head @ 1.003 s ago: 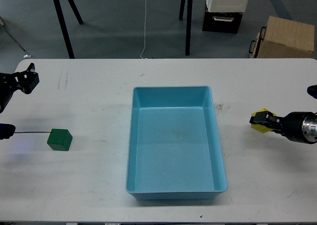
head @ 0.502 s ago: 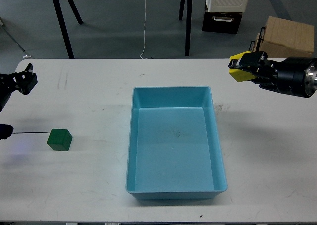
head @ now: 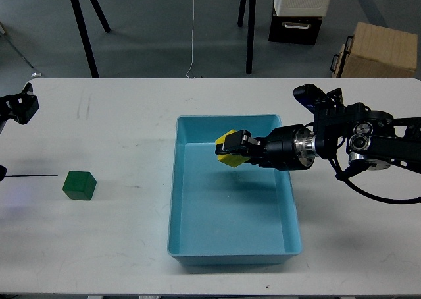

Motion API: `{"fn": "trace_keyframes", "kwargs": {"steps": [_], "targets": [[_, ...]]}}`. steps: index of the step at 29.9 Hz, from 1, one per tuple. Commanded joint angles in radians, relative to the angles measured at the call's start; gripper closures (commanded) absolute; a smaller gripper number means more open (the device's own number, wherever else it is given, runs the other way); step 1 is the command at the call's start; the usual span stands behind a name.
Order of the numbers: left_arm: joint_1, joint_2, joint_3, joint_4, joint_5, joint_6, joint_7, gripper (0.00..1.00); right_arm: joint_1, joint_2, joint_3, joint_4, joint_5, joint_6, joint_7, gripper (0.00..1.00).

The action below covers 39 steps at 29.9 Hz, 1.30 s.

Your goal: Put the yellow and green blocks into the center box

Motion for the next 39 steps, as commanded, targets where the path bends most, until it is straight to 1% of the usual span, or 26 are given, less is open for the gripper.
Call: {"fn": "trace_keyframes", "kwargs": {"steps": [1, 3, 4, 5, 8, 11, 12, 13, 14, 18, 21, 26, 30, 34, 37, 39], "targets": [[0.000, -0.001, 0.000, 0.001, 0.000, 0.000, 0.002, 0.00, -0.006, 0.018, -0.022, -0.024, -0.003, -0.014, -0.004, 0.64], [0.000, -0.001, 0.000, 0.001, 0.000, 0.000, 0.002, 0.00, -0.006, 0.018, -0.022, -0.026, -0.003, -0.031, -0.006, 0.53], [0.000, -0.001, 0.000, 0.001, 0.000, 0.000, 0.002, 0.00, -0.006, 0.018, -0.022, -0.026, -0.003, -0.042, -0.006, 0.45], [-0.001, -0.001, 0.000, 0.001, 0.000, 0.000, 0.002, 0.00, -0.005, 0.018, -0.022, -0.026, -0.003, -0.051, -0.006, 0.40], [-0.001, -0.001, 0.000, 0.001, 0.000, 0.000, 0.002, 0.00, -0.002, 0.020, -0.022, -0.029, 0.000, -0.068, -0.006, 0.34], [-0.003, -0.001, 0.000, 0.001, 0.000, 0.000, 0.002, 0.00, 0.000, 0.020, -0.022, -0.029, 0.002, -0.073, -0.006, 0.23], [-0.003, -0.001, 0.000, 0.001, 0.000, 0.000, 0.002, 0.00, 0.000, 0.021, -0.020, -0.029, 0.005, -0.073, -0.006, 0.18], [-0.003, -0.001, 0.000, 0.001, 0.000, 0.000, 0.002, 0.00, 0.000, 0.024, -0.020, -0.028, 0.005, -0.073, -0.006, 0.07], [-0.001, -0.001, 0.000, 0.001, 0.000, 0.000, 0.002, 0.00, 0.000, 0.030, -0.020, -0.028, 0.006, -0.073, -0.006, 0.04], [-0.001, -0.001, 0.000, 0.001, 0.000, 0.000, 0.002, 0.00, 0.003, 0.040, -0.022, -0.029, 0.006, -0.070, -0.014, 0.01], [-0.001, -0.001, 0.000, 0.001, 0.000, 0.000, 0.002, 0.00, 0.006, 0.040, -0.022, -0.032, 0.006, -0.070, -0.014, 0.01], [-0.001, -0.001, 0.000, 0.001, 0.000, 0.000, 0.002, 0.00, 0.007, 0.040, -0.013, -0.078, 0.026, -0.080, -0.012, 0.01], [-0.003, -0.001, 0.000, 0.001, 0.000, 0.001, 0.002, 0.00, 0.012, 0.023, 0.029, -0.103, 0.060, -0.146, -0.006, 0.01], [-0.001, -0.003, 0.000, 0.001, 0.000, 0.001, 0.002, 0.00, 0.006, -0.038, 0.152, -0.138, 0.124, -0.166, -0.006, 0.01], [0.000, -0.001, 0.000, 0.001, 0.000, 0.000, 0.002, 0.00, 0.009, -0.060, 0.158, -0.158, 0.230, -0.166, -0.009, 0.01], [0.000, -0.001, 0.000, 0.001, 0.003, 0.000, 0.002, 0.00, 0.009, -0.089, 0.164, -0.167, 0.258, -0.168, -0.009, 0.01]]}}
